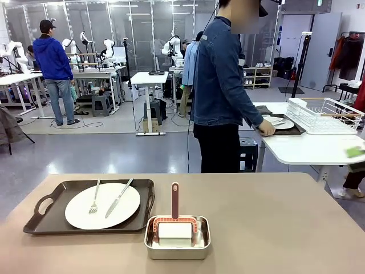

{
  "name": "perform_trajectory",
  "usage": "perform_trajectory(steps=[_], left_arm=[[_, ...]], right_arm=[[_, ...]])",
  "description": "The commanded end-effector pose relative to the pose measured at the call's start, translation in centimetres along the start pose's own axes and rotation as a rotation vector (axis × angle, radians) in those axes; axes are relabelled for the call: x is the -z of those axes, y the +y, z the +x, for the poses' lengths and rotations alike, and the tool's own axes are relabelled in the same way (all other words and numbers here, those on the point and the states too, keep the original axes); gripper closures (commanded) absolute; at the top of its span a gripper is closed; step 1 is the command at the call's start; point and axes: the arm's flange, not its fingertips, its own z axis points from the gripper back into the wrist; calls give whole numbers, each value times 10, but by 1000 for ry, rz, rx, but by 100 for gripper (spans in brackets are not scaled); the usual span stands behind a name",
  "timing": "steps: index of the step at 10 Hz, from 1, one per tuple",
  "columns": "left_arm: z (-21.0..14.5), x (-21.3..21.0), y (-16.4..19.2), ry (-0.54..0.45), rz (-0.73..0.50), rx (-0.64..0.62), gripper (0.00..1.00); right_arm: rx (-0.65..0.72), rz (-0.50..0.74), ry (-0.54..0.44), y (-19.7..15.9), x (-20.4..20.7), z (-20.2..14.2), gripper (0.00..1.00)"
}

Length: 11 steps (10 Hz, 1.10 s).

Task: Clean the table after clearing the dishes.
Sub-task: When the left (or right) Handle tray is removed, use the left hand (or right hand) to clean the left (or right) side of the table with the Lint Roller.

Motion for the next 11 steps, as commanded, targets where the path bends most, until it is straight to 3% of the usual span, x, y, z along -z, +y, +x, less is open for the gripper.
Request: perform_trajectory(steps=[1,5,7,9,10,11], left_arm=[[-2,-2,-2,-5,-2,3,0],[-2,-2,-2,-5,-2,3,0],[-2,-2,-2,-5,-2,3,0],[-2,-2,-2,-5,-2,3,0],[-2,-2,-2,-5,-2,3,0],[-2,-2,-2,-5,-2,3,0]], right_arm=[[-317,-123,212,39,70,35,0],[-632,-155,543,96,226,66,0],[-692,-131,607,107,274,65,0],[-680,-222,616,105,290,50,0],[-671,-126,621,111,289,54,0],[-671,-126,621,111,289,54,0]])
